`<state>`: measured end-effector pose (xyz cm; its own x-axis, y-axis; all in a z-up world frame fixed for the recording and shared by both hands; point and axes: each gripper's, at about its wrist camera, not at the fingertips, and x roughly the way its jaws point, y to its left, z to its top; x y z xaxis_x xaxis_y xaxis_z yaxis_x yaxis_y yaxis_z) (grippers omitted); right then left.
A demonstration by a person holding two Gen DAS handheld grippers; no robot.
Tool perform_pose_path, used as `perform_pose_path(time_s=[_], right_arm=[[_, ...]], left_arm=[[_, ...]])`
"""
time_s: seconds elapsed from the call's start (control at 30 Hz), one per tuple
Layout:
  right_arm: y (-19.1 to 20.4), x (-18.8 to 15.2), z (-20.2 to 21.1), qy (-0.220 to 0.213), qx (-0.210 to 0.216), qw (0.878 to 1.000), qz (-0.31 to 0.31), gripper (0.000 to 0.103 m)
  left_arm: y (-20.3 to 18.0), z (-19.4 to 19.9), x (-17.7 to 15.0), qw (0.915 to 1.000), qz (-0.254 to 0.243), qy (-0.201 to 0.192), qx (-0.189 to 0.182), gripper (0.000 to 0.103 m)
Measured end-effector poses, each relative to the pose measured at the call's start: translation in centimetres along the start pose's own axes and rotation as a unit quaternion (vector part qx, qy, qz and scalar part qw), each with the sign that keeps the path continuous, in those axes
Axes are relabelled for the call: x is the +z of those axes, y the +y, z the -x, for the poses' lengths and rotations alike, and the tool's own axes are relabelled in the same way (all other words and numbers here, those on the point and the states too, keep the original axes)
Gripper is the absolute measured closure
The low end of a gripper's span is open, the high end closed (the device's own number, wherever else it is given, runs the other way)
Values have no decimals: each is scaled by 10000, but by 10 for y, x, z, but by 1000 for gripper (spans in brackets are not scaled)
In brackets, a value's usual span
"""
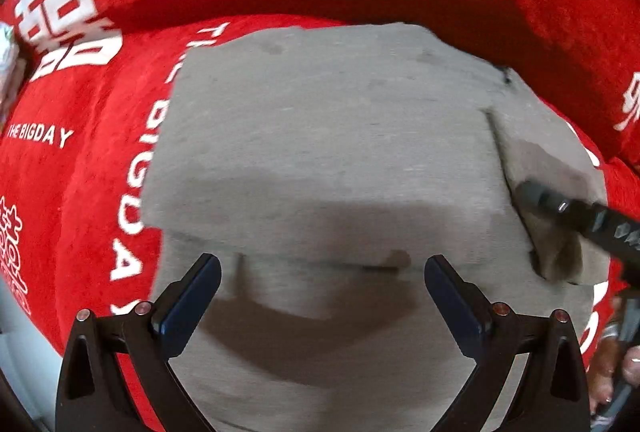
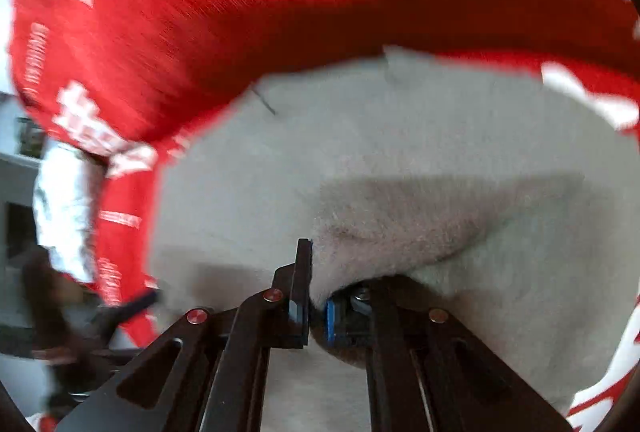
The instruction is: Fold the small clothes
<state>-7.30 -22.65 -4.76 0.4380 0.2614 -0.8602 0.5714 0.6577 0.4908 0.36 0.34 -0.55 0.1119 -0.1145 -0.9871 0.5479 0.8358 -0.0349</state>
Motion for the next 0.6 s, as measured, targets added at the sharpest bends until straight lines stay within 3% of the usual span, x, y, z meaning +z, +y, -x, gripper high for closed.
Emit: perform_pose_path(time_s=[0.03, 0.07, 0.1, 0.17, 0.27, 0.33, 0.37, 0.4, 0.47, 0.53, 0.6], right_arm=[[-7, -4, -2, 27, 104, 9997, -240, 93], [-16, -7, 1, -34, 290, 9981, -540, 84], [-26, -9, 8, -98, 364, 9960, -811, 68], [-39, -14, 22, -332, 474, 9909, -1214, 49], [-68, -12, 35, -680, 703, 9736, -2063, 49], [-81, -5, 31, -799, 874, 9585, -2593, 53], [-83, 0, 27, -846, 931, 9525, -2772, 78], [-78, 8, 23, -853, 933, 9524, -2773, 95], [-64, 20, 24, -903, 957, 9610, -2432, 95], [-26, 30, 23, -1057, 899, 9758, -1693, 95], [19, 31, 15, -873, 792, 9904, -723, 95]], left_arm=[[7, 1, 0, 10000, 16, -14, -5, 1], [14, 2, 0, 10000, 26, -32, -12, 1], [16, 1, 0, 10000, 31, -36, -17, 1], [15, -5, 3, 10000, 70, -26, -47, 1], [30, -3, 4, 9998, 160, -56, -99, 1], [37, 0, 6, 9997, 206, -99, -125, 1], [39, 3, 7, 9996, 222, -118, -134, 1], [44, 5, 8, 9995, 247, -152, -148, 1], [52, 8, 9, 9993, 282, -198, -163, 1], [64, 10, 9, 9989, 356, -259, -181, 1], [73, 13, 8, 9984, 460, -265, -174, 1]])
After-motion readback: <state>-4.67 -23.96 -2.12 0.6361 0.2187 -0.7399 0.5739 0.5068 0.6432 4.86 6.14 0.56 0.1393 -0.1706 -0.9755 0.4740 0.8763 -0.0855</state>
